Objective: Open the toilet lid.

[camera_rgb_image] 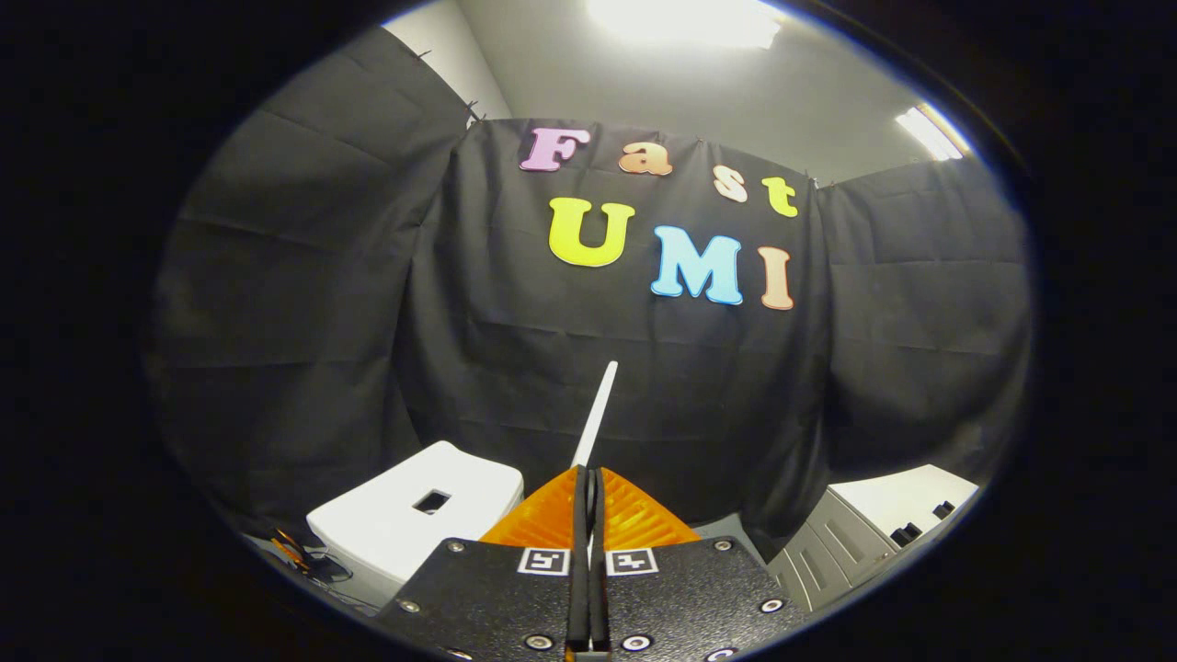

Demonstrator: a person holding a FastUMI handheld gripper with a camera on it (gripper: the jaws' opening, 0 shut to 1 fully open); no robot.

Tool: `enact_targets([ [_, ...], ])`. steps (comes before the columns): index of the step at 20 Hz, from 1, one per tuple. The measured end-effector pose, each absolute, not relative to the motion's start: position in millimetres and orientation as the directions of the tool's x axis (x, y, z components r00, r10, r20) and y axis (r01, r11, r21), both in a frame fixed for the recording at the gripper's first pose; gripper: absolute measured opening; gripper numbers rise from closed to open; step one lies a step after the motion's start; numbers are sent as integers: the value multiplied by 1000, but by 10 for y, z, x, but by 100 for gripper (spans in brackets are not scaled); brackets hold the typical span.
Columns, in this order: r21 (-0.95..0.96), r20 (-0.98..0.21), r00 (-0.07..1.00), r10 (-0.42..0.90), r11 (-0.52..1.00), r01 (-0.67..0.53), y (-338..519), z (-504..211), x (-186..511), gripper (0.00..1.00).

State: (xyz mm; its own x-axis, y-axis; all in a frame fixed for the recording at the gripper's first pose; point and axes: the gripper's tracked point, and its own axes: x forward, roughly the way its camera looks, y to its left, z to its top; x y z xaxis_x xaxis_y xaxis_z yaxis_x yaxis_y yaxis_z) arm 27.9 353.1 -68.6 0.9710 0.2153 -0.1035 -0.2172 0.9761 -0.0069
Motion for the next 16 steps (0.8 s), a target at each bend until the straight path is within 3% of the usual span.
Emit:
enact_targets([
  [16,25,-103,941,323,946,-323,4245,-573,173,0],
])
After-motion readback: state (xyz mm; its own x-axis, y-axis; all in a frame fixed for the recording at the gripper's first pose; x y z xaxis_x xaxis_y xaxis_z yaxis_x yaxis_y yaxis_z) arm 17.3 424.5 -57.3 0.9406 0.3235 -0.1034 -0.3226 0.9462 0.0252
